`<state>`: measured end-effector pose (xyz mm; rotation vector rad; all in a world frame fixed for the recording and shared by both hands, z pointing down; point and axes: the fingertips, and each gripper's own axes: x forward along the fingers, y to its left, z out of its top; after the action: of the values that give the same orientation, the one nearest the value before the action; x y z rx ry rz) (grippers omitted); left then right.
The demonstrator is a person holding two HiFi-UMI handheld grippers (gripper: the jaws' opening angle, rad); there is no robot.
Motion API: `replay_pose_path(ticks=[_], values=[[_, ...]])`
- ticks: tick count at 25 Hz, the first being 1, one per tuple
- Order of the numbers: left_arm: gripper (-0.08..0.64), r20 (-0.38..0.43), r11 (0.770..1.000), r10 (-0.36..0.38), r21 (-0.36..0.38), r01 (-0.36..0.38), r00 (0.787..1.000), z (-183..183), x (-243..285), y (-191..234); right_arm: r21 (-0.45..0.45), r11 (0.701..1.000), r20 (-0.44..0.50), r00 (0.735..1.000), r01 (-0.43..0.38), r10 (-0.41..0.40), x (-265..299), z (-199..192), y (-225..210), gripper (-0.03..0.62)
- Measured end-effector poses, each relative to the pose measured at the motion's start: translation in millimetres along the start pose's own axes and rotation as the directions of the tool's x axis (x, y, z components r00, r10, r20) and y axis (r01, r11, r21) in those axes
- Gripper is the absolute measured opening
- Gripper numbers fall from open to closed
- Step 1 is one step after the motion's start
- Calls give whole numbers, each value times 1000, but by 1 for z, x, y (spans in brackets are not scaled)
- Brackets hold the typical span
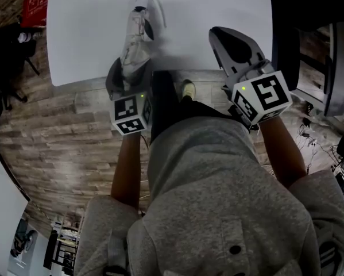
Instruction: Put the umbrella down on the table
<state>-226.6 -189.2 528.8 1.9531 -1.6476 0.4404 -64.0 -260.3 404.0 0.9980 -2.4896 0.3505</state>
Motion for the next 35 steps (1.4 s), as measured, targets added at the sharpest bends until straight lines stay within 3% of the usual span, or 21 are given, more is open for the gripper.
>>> replay_pose_path(ticks=[9,14,24,30,35], values=[[336,33,999,40,6,-40,999,17,-33,-18,-3,1000,86,996,27,-26,-44,15,-14,37],[336,119,996,82,18,-84,989,46,-73,-42,0,999,131,990,43,-42,-83,18,-18,37],[333,273,980,101,137,-143,957,95,-138,-126,13,998,232,971,55,-56,-171,8,-21,37],[265,343,973,70,181,-140,937,115,-170,-174,45,998,266,962,46,-56,-205,-3,-21,37],[184,393,972,58,187,-142,918,135,-197,-189,56,997,303,951,44,-59,-221,1,-16,37]])
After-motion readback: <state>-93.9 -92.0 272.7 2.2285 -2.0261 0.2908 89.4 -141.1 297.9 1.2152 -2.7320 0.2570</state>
